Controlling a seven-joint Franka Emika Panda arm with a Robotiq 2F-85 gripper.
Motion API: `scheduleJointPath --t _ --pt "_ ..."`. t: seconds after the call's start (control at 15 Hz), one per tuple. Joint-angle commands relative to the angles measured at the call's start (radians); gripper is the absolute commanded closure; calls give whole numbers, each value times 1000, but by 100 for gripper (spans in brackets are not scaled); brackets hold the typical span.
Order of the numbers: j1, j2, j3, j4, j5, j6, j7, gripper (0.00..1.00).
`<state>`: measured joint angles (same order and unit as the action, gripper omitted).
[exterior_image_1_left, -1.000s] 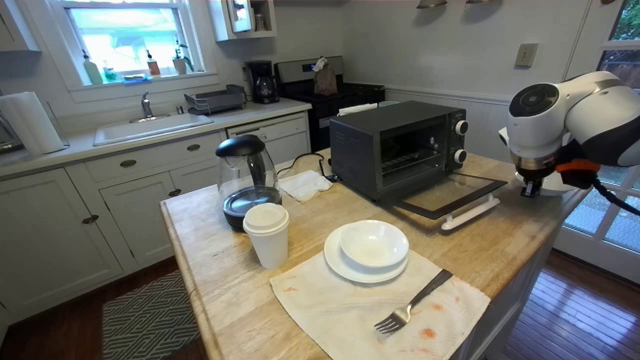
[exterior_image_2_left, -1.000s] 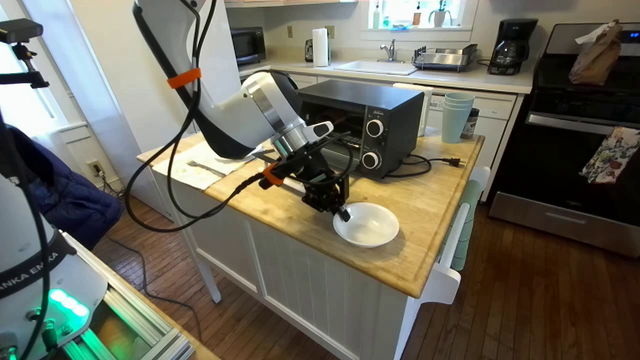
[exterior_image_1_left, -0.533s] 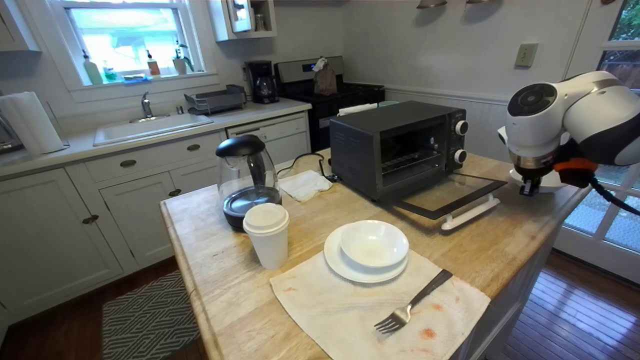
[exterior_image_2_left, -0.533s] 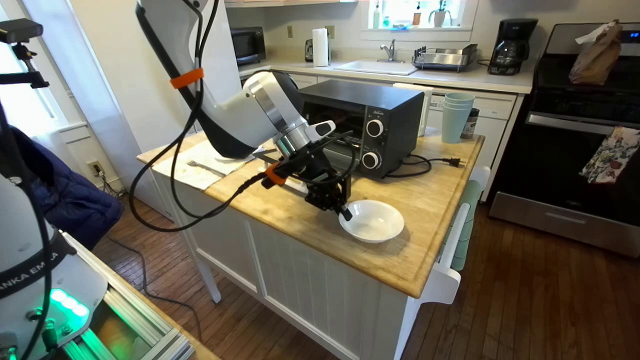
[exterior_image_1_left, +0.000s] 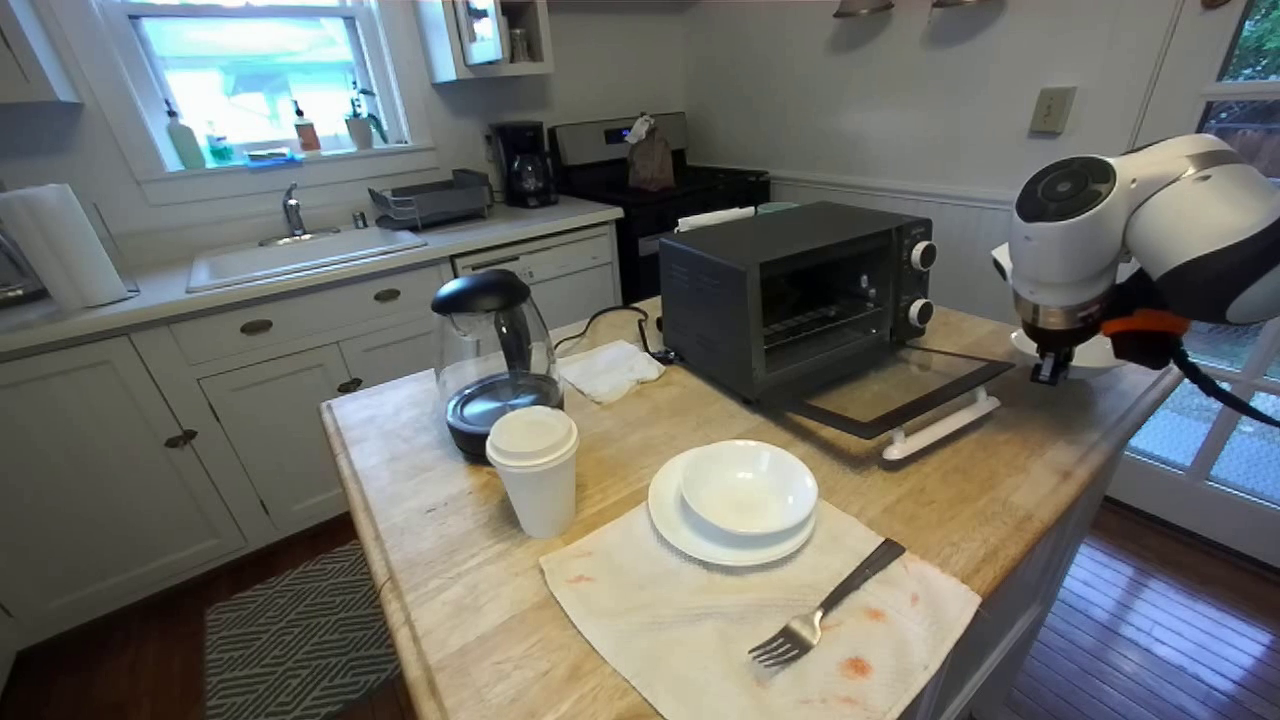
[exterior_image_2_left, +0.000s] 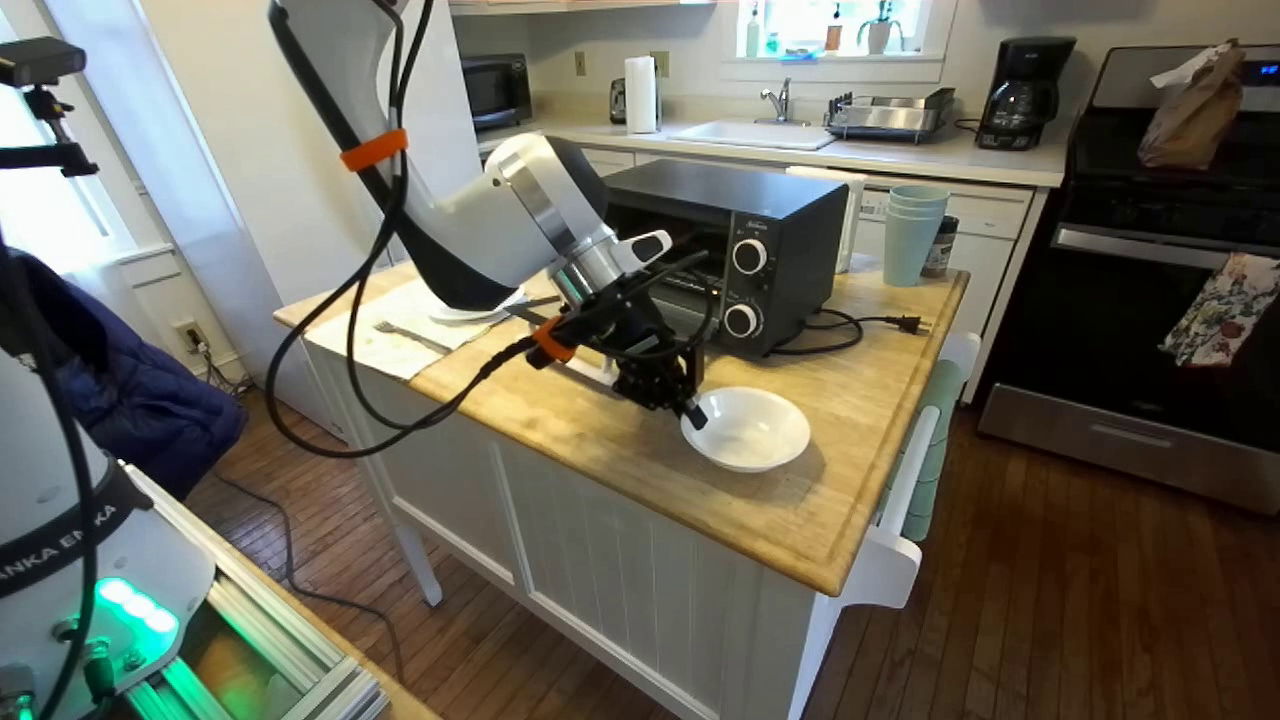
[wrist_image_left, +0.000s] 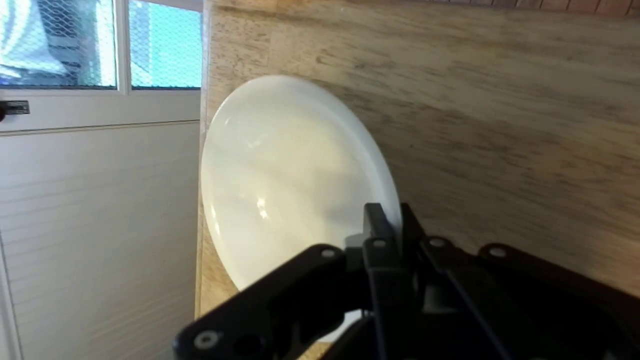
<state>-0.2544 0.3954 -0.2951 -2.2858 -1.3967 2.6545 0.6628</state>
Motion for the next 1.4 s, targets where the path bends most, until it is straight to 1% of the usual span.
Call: scheduleJointPath --t 0.0,0.53,1.0,1.33 --pt "5 -52 -13 -10 -72 27 35 98" --pt "6 -159 -13 -57 -193 77 22 98" --pt "18 -227 1 -119 -250 157 -11 98" --pt "32 -249 22 -138 -272 225 -23 98"
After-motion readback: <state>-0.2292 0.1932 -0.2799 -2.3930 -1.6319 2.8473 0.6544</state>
